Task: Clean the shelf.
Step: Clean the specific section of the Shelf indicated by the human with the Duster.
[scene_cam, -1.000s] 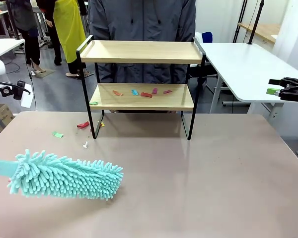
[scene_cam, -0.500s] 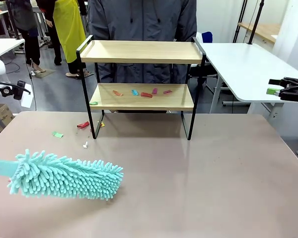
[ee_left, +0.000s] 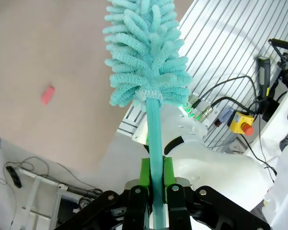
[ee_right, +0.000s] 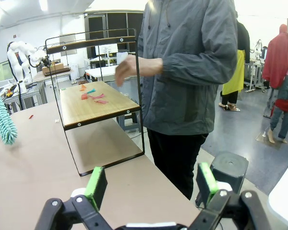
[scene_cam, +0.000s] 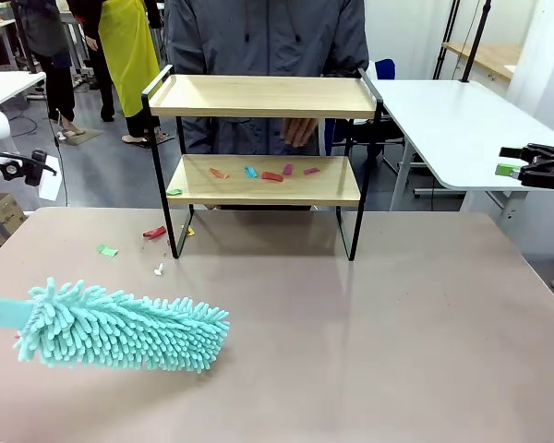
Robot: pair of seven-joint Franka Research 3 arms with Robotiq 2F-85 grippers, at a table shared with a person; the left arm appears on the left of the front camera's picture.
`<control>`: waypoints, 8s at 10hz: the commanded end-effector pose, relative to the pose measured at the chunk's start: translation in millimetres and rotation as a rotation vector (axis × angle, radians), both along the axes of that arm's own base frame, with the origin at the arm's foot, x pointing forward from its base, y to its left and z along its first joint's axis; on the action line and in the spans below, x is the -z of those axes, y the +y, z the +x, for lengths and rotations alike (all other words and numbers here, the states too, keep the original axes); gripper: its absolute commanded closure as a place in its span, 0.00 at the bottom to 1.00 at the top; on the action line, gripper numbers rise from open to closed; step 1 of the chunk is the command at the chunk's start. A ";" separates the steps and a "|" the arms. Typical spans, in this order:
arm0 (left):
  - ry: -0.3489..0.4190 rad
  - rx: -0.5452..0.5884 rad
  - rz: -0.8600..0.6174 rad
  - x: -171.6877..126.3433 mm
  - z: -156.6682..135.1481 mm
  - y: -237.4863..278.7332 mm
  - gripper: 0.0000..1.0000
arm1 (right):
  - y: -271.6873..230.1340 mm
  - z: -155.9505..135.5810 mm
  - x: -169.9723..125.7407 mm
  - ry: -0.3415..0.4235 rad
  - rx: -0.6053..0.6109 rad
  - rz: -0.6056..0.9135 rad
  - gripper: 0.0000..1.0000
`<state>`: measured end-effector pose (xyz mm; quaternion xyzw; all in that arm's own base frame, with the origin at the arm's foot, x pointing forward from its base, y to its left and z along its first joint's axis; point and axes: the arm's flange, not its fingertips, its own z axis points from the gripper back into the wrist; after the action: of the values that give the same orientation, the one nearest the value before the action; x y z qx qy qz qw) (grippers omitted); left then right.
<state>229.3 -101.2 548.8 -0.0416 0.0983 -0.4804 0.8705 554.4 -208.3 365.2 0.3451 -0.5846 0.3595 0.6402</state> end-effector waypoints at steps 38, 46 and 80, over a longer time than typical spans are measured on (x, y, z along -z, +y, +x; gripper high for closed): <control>-0.501 -0.714 -0.354 5.4 165.4 -326.0 0.87 | 2.4 0.8 -6.0 0.012 0.010 0.002 0.00; -0.428 -0.808 -0.338 40.7 166.9 -349.7 0.87 | 2.4 0.8 -6.0 0.012 0.010 0.002 0.00; 0.014 0.120 -0.143 -54.8 12.0 -33.0 0.87 | 2.4 0.8 -6.0 0.012 0.010 0.002 0.00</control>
<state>246.9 -136.9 593.8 -0.0857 0.0830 -0.5512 0.8258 554.4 -208.1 365.2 0.3452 -0.5845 0.3596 0.6402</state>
